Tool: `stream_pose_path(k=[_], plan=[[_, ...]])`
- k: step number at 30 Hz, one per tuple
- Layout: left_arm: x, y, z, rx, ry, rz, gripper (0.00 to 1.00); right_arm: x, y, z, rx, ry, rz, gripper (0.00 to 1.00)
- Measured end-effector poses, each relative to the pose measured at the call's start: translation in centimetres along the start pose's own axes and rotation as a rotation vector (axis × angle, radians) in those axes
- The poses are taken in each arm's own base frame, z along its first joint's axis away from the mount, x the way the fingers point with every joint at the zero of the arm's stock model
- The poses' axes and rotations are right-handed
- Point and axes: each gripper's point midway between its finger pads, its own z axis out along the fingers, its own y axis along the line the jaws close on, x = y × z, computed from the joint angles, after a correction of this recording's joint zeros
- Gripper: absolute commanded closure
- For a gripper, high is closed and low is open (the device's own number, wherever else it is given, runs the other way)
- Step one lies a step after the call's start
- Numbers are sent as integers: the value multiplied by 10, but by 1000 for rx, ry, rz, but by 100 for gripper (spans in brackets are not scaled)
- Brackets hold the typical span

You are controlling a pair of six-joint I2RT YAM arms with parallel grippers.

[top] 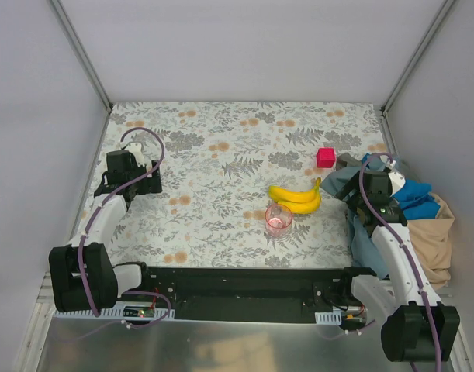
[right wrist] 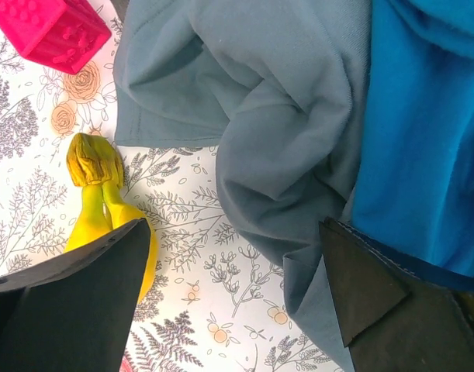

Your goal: Pick out a specific cloth from the pile

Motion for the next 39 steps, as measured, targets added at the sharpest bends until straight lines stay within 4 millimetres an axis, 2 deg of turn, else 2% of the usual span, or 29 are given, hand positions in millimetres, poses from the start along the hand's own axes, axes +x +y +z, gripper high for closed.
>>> stream_pose_path(k=[5,11,14,17,24,29,34,39], plan=[[4,-6,1,38,18,-2,1,-6,5,-7,-28,-12,7,3],[13,-12,4,71,55,-5,1,-44,38,-25,-129,-56,18,9],[13,-12,4,76,56,-4,1,-59,57,-22,-160,-49,12,11],[13,-13,4,77,58,-1,1,-68,74,-11,-165,-16,-3,12],[15,-12,4,77,63,6,1,-85,104,36,-119,44,-65,19],[14,-12,3,75,62,14,1,-100,124,99,-14,90,-150,23],[12,-11,4,70,65,16,1,-102,121,154,127,133,-215,26],[13,-18,4,120,86,25,1,-88,97,179,214,206,-215,28]])
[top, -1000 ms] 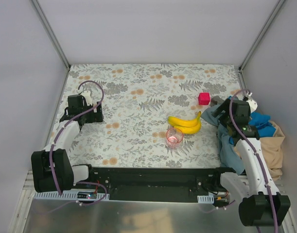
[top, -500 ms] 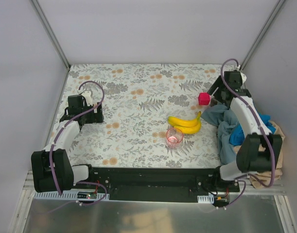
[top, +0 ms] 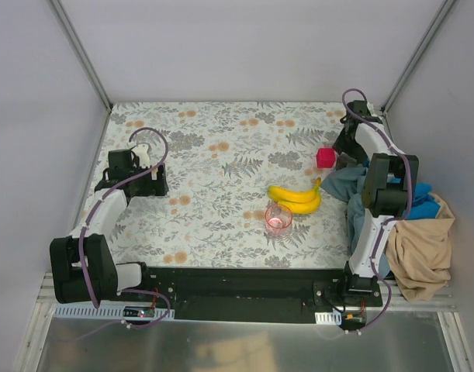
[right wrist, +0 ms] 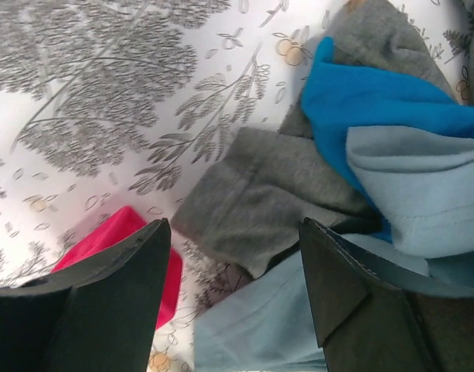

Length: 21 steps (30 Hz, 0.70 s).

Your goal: Pick out a specific cloth from the pile

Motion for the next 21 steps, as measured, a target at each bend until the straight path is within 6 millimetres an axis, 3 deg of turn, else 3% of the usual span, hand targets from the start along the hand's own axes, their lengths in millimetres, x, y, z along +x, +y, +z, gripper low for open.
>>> stream_pose_path(k=[3,7,11,16,21], plan=[[2,-12,-3,73,17,9,1,5,-10,12,23,37,25,28],[3,-23,-5,139,30,15,1,12,-20,27,46,77,49,36],[5,-28,-6,168,38,20,1,20,-20,35,37,116,54,59],[8,-47,-12,285,52,33,1,21,-14,39,8,153,46,98],[10,-67,-21,411,61,49,1,16,-13,32,-16,168,42,100]])
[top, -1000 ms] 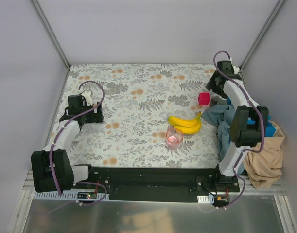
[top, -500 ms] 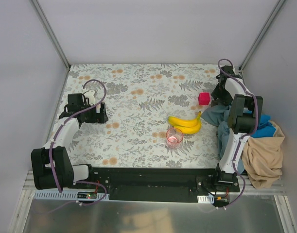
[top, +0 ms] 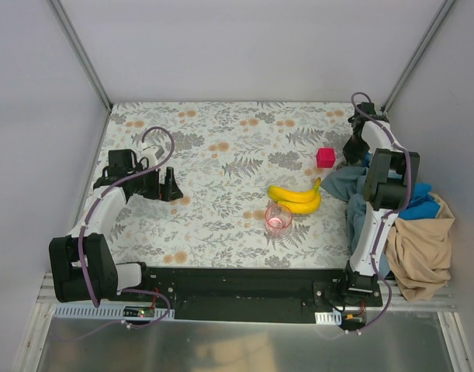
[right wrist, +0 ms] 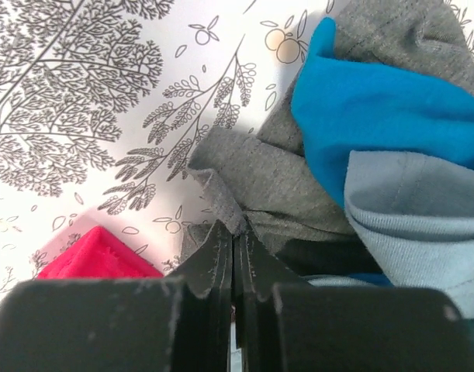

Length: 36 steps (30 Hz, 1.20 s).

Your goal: Pick out a specific cloth from the pile

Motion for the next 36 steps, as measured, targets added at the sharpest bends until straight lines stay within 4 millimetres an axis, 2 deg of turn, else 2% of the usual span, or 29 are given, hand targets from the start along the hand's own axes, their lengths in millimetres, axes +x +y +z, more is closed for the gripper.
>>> stream_pose_path(k=[3,5,7,9,11,13,15,19,24,28,32,36], plan=[[1,-5,0,31,8,-2,1,-4,2,-8,-13,-2,-7,100],[2,-7,0,42,16,-5,1,-10,2,-21,-27,-18,-10,100],[2,-6,2,47,28,-10,1,-21,2,-42,-49,-55,-6,100],[3,-5,3,49,35,-13,1,-41,3,-77,-84,-129,8,100],[4,-5,4,50,42,-17,1,-70,1,-125,-126,-247,33,100],[5,-5,4,51,48,-21,1,-100,-6,-185,-167,-393,66,100],[6,-5,4,52,51,-23,1,-122,-17,-243,-207,-528,101,100],[7,-5,3,52,55,-25,1,-148,-47,-370,-303,-826,181,100],[8,-6,3,52,60,-29,1,-155,-83,-493,-425,-1150,261,100],[8,-6,3,53,61,-30,1,-152,-112,-582,-526,-1407,337,100],[8,-6,3,52,61,-30,1,-139,-135,-650,-623,-1595,392,100],[8,-6,3,52,61,-30,1,-120,-143,-694,-757,-1696,405,100]])
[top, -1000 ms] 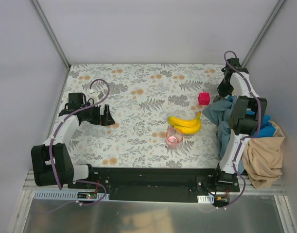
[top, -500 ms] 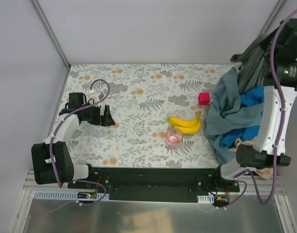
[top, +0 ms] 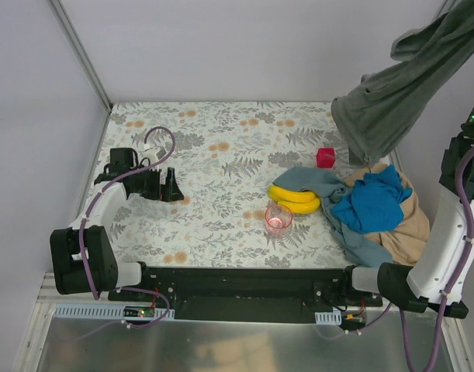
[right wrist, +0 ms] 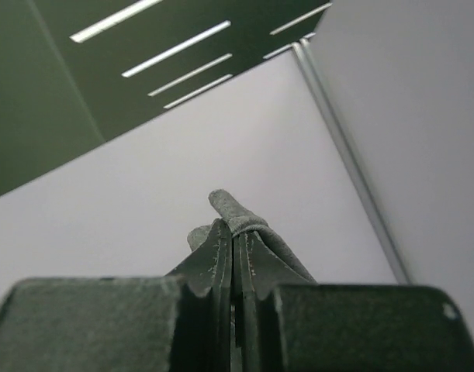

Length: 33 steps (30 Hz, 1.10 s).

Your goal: Pick out a specific cloth from the pile

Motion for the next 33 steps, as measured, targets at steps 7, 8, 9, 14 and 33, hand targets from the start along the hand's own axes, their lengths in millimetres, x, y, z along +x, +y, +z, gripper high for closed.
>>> stream_pose_path(k=[7,8,9,14,33], plan=[[0,1,0,-8,1,0,1,-13,62,-2,-272,-2,275,100],[0,2,0,-10,1,0,1,-12,73,1,-315,6,332,100],[0,2,0,-11,1,0,1,-9,84,3,-357,17,385,100],[0,2,0,-15,2,0,1,45,156,4,-533,138,563,100],[-8,96,-24,-463,6,-169,1,190,418,-217,-1126,397,481,100]])
